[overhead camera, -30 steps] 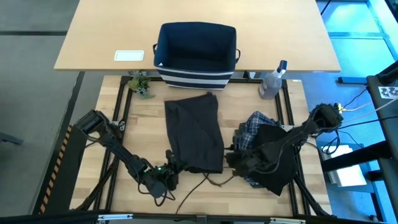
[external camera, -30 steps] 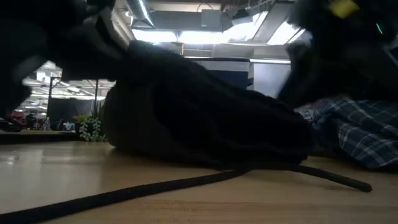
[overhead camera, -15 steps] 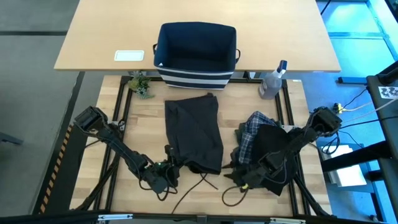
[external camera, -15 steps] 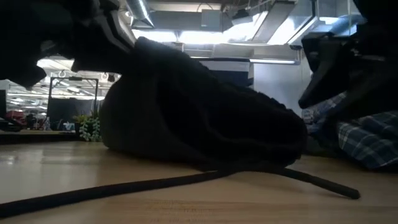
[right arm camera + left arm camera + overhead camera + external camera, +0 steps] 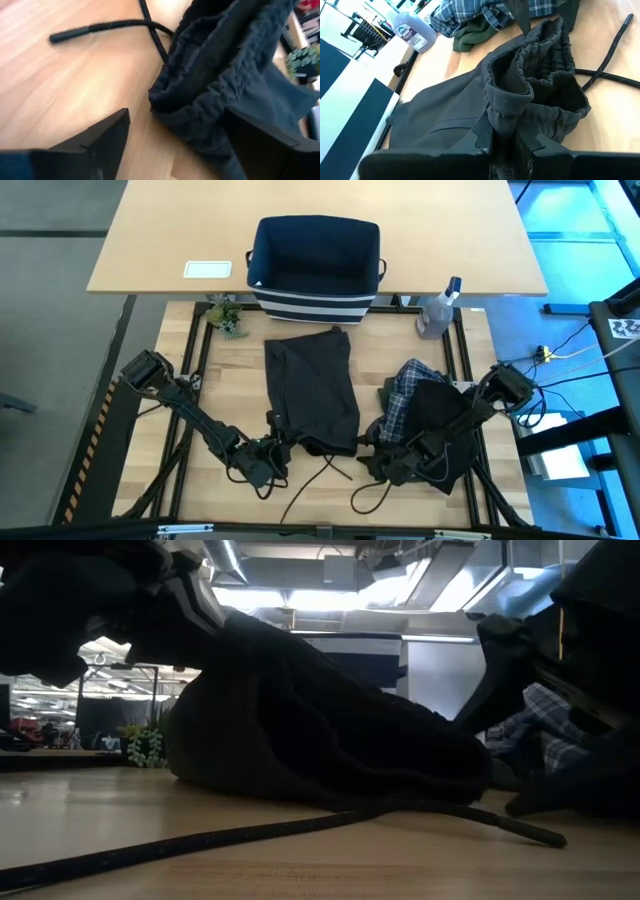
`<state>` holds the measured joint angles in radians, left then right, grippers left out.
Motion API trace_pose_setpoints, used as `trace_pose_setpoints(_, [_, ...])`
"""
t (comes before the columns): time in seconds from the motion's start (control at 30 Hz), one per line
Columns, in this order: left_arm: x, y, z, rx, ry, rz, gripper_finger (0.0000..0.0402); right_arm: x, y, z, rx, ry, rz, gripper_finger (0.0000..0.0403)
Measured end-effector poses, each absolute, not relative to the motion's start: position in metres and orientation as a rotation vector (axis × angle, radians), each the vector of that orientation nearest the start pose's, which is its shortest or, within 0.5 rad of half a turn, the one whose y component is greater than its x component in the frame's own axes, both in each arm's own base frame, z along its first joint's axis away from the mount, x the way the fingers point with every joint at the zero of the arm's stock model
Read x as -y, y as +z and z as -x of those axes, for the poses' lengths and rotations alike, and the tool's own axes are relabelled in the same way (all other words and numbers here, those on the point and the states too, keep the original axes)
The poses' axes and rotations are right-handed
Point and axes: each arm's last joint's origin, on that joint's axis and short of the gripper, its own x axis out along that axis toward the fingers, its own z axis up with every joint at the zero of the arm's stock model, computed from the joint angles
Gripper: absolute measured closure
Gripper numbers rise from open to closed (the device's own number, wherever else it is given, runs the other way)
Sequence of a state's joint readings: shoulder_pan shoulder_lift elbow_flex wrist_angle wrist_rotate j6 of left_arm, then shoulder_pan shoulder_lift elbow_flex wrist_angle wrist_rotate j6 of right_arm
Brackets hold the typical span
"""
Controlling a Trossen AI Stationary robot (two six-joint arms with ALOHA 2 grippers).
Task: Fold Laundry from Bin
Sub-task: Fold the black shorts
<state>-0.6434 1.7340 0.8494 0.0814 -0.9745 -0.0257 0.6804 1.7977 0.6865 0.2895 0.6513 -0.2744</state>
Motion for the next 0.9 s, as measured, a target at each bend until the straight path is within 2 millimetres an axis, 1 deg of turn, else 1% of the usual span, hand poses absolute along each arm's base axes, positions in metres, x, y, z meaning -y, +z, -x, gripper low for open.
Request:
trace_pose_setpoints(0.13, [0.174,0.152,-0.273,-0.552,0.321,-0.558,0.0377,-0.178,0.097,-0.249,-0.634,0.097,0.832,0.0054])
trace_pose_setpoints(0.23, [0.174,0.152,-0.273,-0.552,0.323,-0.556,0.0377,-0.175,0.095,-0.254,-0.618,0.046,0.897,0.0036])
trace_pose_setpoints(0.4, [0.173,0.152,-0.273,-0.554,0.325,-0.558,0.0377,-0.167,0.09,-0.263,-0.618,0.036,0.958,0.0029])
trace_pose_setpoints(0.53, [0.173,0.152,-0.273,-0.554,0.324,-0.559,0.0378,-0.162,0.088,-0.266,-0.63,0.038,0.979,0.0035])
trace_pose_setpoints(0.6, [0.173,0.152,-0.273,-0.554,0.325,-0.56,0.0377,-0.162,0.089,-0.267,-0.623,0.031,0.988,0.0053])
trace_pose_setpoints(0.7, [0.173,0.152,-0.273,-0.555,0.325,-0.56,0.0378,-0.163,0.089,-0.268,-0.614,0.038,1.006,0.0103])
trace_pose_setpoints(0.8, [0.173,0.151,-0.273,-0.56,0.326,-0.567,0.0378,-0.163,0.089,-0.268,-0.614,0.047,1.0,0.0173])
trace_pose_setpoints(0.9, [0.172,0.151,-0.272,-0.564,0.334,-0.577,0.0378,-0.163,0.089,-0.268,-0.612,0.044,0.992,0.0254])
